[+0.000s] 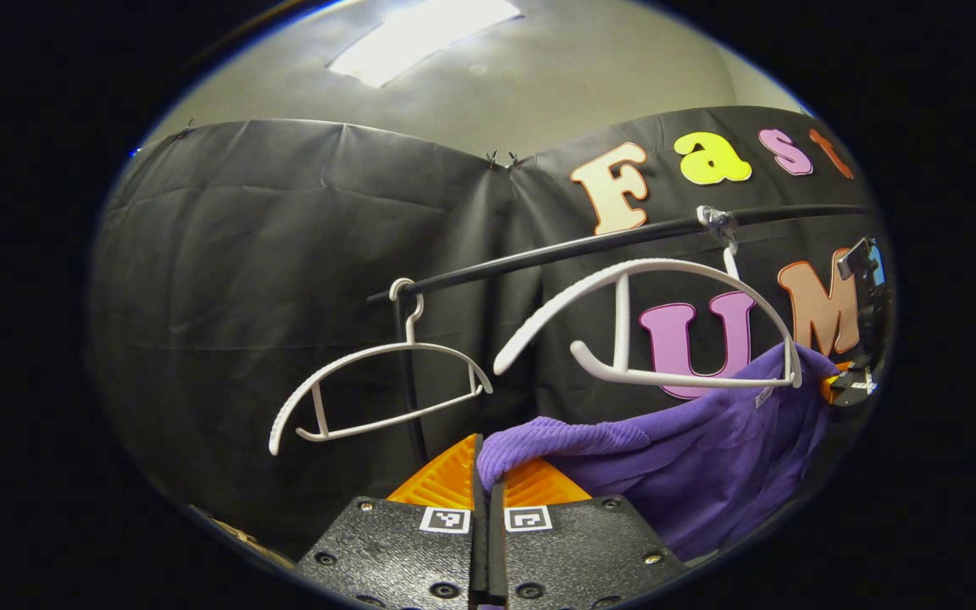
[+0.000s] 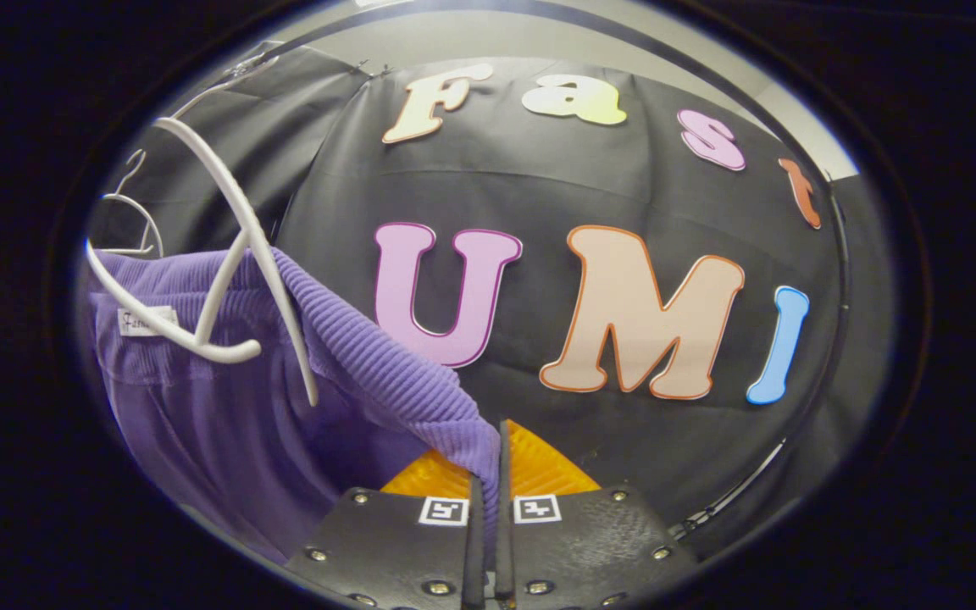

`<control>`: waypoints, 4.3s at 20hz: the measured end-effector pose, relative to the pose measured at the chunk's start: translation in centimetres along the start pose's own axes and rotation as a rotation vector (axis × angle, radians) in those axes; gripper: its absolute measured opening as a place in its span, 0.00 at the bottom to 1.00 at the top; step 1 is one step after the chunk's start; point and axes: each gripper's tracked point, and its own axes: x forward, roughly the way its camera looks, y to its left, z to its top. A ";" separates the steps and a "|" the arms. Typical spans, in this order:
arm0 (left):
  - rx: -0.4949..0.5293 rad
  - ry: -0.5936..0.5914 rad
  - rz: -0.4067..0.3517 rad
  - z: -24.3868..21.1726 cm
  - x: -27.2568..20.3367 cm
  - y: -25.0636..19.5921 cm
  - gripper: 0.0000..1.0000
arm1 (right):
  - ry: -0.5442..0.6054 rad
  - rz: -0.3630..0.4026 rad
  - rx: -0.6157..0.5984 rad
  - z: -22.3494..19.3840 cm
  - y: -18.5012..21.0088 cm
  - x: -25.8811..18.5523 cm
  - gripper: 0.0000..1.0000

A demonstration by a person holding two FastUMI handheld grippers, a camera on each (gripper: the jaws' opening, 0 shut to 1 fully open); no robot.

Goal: Grasp the clothes on the hanger with both hands and then place them into the laundry hamper below.

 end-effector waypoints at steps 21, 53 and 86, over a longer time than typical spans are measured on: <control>0.063 0.073 -0.111 -3.7 -0.6 -4.5 0.00 | 0.030 0.113 -0.067 -4.8 3.6 -4.5 0.05; 0.024 0.723 -0.485 -29.3 -6.3 -17.8 0.01 | 0.450 0.387 -0.035 -22.3 16.3 -14.6 0.06; 0.010 1.115 -0.488 -39.0 -12.5 -18.0 0.12 | 0.865 0.463 -0.021 -32.5 17.7 -20.5 0.16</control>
